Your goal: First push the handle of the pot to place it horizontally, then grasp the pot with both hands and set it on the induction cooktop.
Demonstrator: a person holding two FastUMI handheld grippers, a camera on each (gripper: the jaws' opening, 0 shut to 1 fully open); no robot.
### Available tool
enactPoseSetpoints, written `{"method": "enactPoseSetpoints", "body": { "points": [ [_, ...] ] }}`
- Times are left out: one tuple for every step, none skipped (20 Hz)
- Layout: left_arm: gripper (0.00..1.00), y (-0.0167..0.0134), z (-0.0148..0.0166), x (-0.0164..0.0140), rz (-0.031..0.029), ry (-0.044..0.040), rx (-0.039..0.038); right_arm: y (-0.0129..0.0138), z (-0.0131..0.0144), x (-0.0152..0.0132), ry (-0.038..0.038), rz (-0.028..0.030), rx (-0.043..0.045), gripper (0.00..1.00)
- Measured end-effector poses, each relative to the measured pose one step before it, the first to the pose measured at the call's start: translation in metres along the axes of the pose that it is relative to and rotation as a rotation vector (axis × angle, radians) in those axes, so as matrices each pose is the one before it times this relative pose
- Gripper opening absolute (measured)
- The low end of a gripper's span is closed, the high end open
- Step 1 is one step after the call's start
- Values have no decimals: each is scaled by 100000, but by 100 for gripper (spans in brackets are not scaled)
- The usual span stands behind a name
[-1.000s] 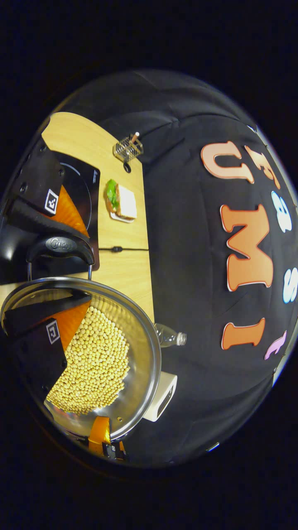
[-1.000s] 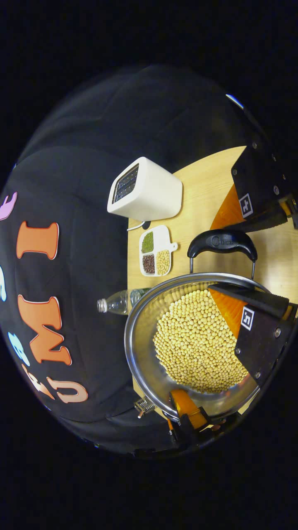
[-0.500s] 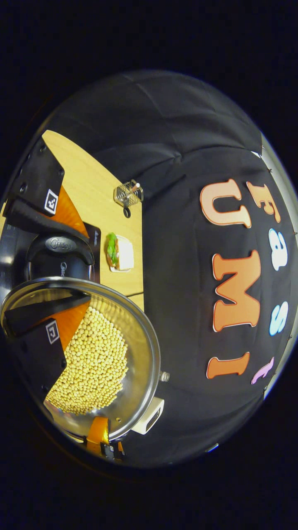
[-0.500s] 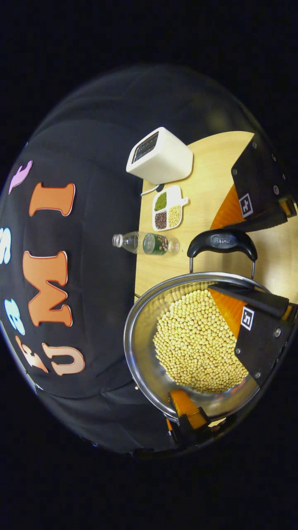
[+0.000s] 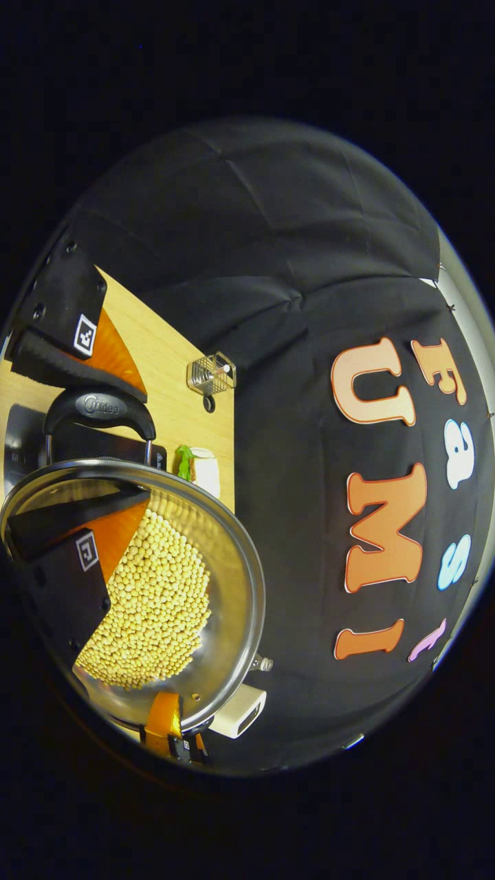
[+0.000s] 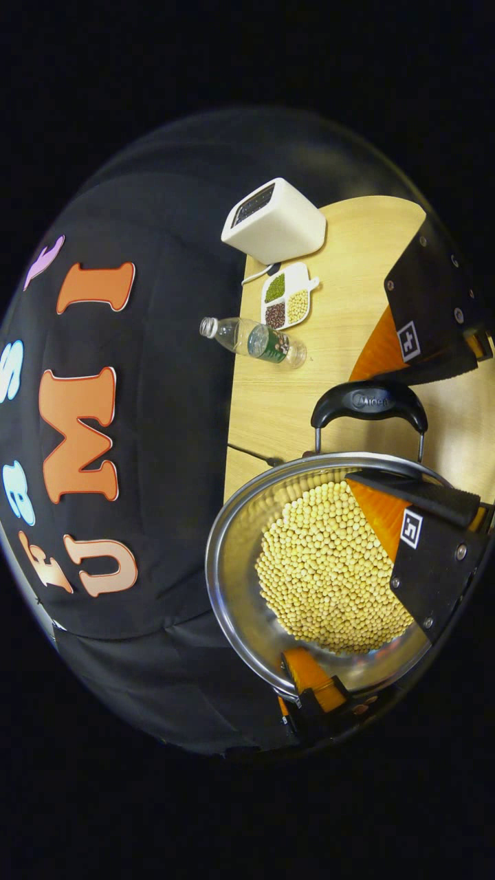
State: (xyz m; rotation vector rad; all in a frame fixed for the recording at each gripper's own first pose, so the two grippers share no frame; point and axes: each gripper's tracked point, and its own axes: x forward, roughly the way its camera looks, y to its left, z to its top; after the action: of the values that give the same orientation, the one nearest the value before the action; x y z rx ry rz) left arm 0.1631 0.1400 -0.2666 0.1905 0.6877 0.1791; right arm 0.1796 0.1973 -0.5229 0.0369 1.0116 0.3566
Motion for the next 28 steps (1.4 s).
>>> {"method": "enactPoseSetpoints", "body": {
  "points": [
    [78,528,84,71,299,-598,-368,-17,-65,316,-125,221,438,63],
    [81,587,82,259,386,-374,-306,-68,-29,299,-231,309,384,63],
    [77,370,-192,233,211,77,47,-42,-95,416,359,-20,242,63],
    [78,290,-176,334,286,486,81,-41,-138,104,502,-116,201,63],
    [78,312,-176,366,108,306,87,73,-20,223,505,-101,-161,63],
    [78,157,-5,546,95,214,48,198,192,160,220,-39,-155,63],
    [77,74,-212,464,46,277,88,238,73,320,294,-42,-167,63],
    [74,44,-136,711,88,442,154,-50,-31,-155,410,15,-73,63],
    [78,19,-308,558,-2,712,121,78,-39,218,820,38,-254,63],
    [77,-149,-357,630,-113,1161,3,87,-119,172,1211,89,150,63],
    [78,39,-504,698,-113,978,38,187,143,432,826,37,-22,63],
    [78,30,-333,847,-68,1062,194,-128,187,-10,1088,-49,-210,63],
    [78,27,-442,459,20,873,129,199,93,201,930,-67,-544,63],
    [78,14,-377,628,-126,1109,32,-222,-39,-217,885,-59,-151,63],
    [78,-143,-378,143,-46,876,84,-5,209,-177,656,2,-103,64],
    [78,-103,-110,58,-17,1137,131,-36,39,-52,799,-44,8,64],
    [78,-45,-48,171,57,853,541,57,124,-85,745,-20,11,63],
    [78,0,144,115,76,563,772,-88,-50,44,882,33,-76,63],
    [78,29,97,-6,43,399,985,35,6,-5,949,115,180,63],
    [78,-59,174,-103,-184,462,634,-1,-438,222,1030,223,202,63],
    [78,-118,8,101,-532,586,490,59,-137,169,758,163,914,63],
    [78,-157,-22,302,-563,584,212,181,-51,-33,564,37,597,64],
    [78,-73,-104,297,-663,839,198,142,-2,106,525,-397,-201,64],
    [78,-98,-49,208,-469,855,295,-12,115,-68,65,-618,-59,64],
    [78,-39,-147,225,-561,435,363,127,108,-57,611,-553,124,63],
    [78,-112,-69,150,-479,492,-352,44,-99,-122,632,-753,382,63],
    [78,-27,-126,232,-688,1213,41,-2,66,-99,869,-769,-483,63],
    [78,136,45,103,-535,1174,-151,-113,317,-369,964,-345,174,63]
  ]
}}
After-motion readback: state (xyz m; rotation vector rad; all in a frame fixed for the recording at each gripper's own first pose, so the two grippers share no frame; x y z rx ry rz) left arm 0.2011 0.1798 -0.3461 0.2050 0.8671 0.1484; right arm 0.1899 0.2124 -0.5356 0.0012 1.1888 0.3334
